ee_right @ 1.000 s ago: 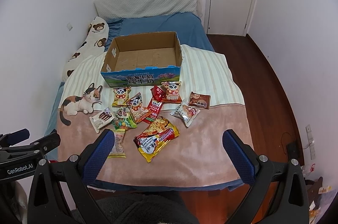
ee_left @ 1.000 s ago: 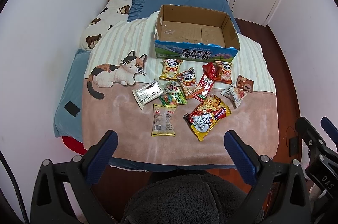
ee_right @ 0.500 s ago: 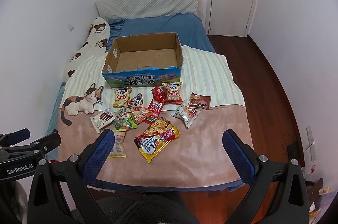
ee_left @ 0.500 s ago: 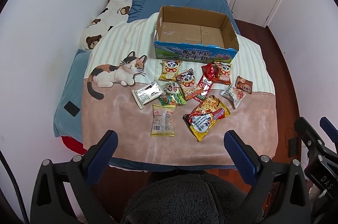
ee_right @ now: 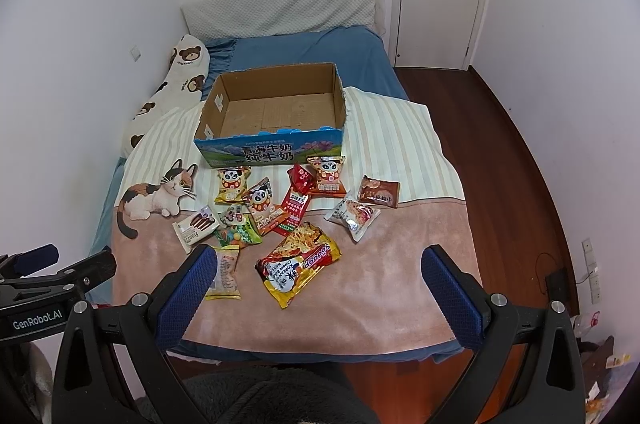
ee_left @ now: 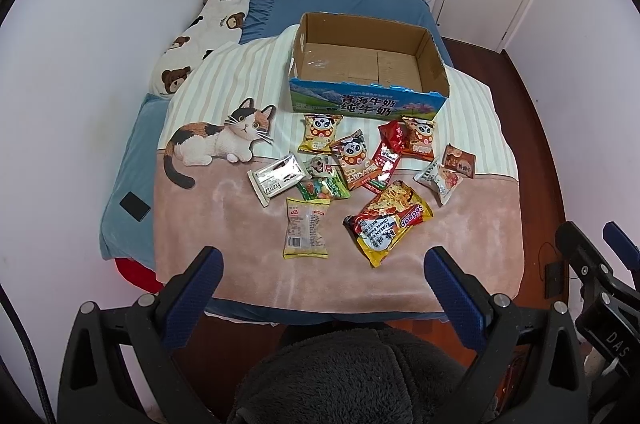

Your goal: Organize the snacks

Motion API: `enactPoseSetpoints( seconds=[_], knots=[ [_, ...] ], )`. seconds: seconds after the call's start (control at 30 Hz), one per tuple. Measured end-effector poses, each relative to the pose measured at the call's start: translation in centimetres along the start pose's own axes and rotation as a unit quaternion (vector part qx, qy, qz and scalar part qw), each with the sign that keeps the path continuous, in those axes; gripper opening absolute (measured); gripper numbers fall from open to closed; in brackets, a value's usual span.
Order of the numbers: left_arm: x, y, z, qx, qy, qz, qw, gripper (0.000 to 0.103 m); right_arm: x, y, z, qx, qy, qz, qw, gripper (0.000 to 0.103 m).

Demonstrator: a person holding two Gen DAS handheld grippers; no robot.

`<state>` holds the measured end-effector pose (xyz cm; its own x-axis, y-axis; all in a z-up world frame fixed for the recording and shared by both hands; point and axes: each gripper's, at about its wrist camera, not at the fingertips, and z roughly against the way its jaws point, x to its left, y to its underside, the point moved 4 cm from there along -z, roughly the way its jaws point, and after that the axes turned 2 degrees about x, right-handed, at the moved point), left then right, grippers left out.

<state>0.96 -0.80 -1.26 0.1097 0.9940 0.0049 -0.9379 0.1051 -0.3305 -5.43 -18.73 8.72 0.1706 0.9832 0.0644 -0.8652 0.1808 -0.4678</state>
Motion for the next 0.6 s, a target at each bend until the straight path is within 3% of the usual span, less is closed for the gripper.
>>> enactPoseSetpoints(
  seconds=[0.23, 0.3, 0.47, 0.6],
  knots=[
    [0.4, -0.1, -1.3, 0.003, -0.005, 0.011, 0.9999, 0.103, 0.0, 0.2, -0.6, 0.010, -0.005, -0.008, 1.000, 0.103],
    [1.2, -0.3, -2.9, 0.004, -0.021, 0.023, 0.9995, 0.103, 0.0, 0.3, -1.7, 0.019, -0.005, -0.014, 1.000, 0.103],
    [4.0, -0.6, -8.2, 0.034, -0.037, 0.057, 0.9971, 0.103, -0.5, 1.2, -7.3, 0.064, -0.024, -0.040, 0.997, 0.103],
    [6.1, -0.8, -12.6, 0.068, -0.058, 0.078, 0.9929, 0.103, -1.0, 2.2, -13.8, 0.127, -0.043, -0.081, 0.988, 0.103]
  ],
)
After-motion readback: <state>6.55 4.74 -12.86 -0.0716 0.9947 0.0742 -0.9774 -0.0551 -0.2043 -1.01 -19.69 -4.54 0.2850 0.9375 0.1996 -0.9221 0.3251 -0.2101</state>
